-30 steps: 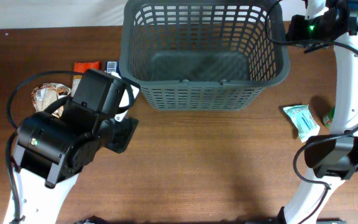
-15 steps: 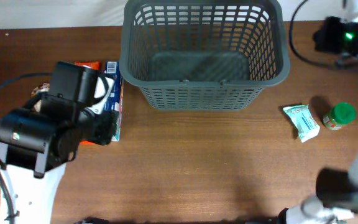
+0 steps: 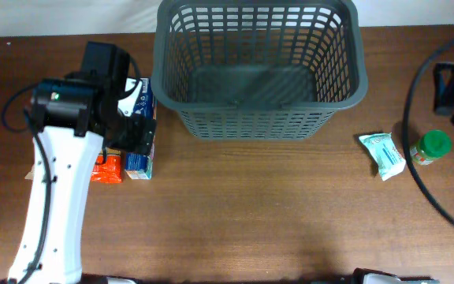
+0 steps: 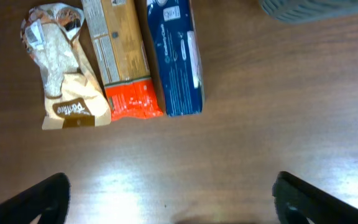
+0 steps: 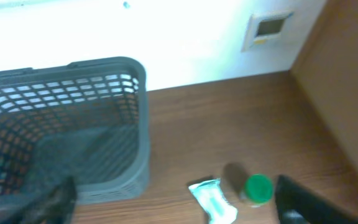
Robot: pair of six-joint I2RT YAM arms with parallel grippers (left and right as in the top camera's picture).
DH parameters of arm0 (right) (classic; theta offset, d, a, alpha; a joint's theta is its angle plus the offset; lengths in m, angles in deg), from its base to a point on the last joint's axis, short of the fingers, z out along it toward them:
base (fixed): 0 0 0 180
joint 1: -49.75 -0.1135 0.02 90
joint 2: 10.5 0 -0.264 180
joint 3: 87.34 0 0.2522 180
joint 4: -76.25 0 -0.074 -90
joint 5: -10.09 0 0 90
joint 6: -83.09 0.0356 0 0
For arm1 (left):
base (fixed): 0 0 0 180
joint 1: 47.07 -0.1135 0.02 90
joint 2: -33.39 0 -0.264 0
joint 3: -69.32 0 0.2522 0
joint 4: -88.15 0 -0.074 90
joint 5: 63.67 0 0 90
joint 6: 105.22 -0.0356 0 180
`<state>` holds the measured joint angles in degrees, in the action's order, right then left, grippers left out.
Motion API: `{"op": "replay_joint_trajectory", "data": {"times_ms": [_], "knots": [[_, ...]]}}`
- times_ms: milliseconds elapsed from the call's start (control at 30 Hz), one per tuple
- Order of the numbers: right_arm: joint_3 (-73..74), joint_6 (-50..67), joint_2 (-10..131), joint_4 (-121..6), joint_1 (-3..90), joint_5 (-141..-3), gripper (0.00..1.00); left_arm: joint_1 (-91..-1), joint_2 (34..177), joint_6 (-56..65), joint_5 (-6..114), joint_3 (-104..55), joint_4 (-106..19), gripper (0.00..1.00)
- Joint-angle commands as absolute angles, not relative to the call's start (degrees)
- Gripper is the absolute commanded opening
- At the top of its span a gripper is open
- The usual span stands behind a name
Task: Pack container
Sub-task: 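Grasp the blue box with the left gripper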
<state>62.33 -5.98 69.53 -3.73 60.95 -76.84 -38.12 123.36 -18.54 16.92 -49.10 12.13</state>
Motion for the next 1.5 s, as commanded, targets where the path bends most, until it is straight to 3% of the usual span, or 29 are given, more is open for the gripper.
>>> {"op": "replay_joint_trajectory", "data": {"times_ms": [0, 233, 400, 1033, 1100, 1133, 1233, 1467], "knots": [[62.49, -6.07, 66.86, -3.60, 60.75, -80.82, 0.99, -39.98, 126.71, -18.47, 17.51, -49.15, 10.33, 0.99], [62.49, -6.07, 66.49, -3.60, 60.75, -80.82, 0.99, -46.56, 134.36, -19.37, 20.88, -49.15, 6.99, 0.99], [62.49, -6.07, 67.98, -3.57, 60.75, -80.82, 0.99, -50.63, 141.68, -30.16, 33.86, -49.15, 5.98, 0.99], [62.49, -6.07, 77.11, -3.60, 60.75, -80.82, 0.99, -50.56, 164.82, -30.29, 31.26, -49.15, 0.34, 0.98], [62.49, -6.07, 78.42, -3.60, 60.75, -80.82, 0.99, -50.56, 166.18, -30.27, 31.28, -49.15, 0.32, 0.89], [62.49, -6.07, 79.30, -3.60, 60.75, -80.82, 0.99, -50.56, 166.62, -30.27, 31.35, -49.15, 0.52, 0.64], [62.49, -6.07, 81.27, -3.60, 60.75, -80.82, 0.99, -50.56, 166.88, -29.60, 31.45, -49.19, 0.67, 0.02], [62.49, -6.07, 85.24, -3.57, 60.75, -80.80, 0.99, -50.60, 166.77, -28.11, 31.48, -54.02, 6.01, 0.02]]}}
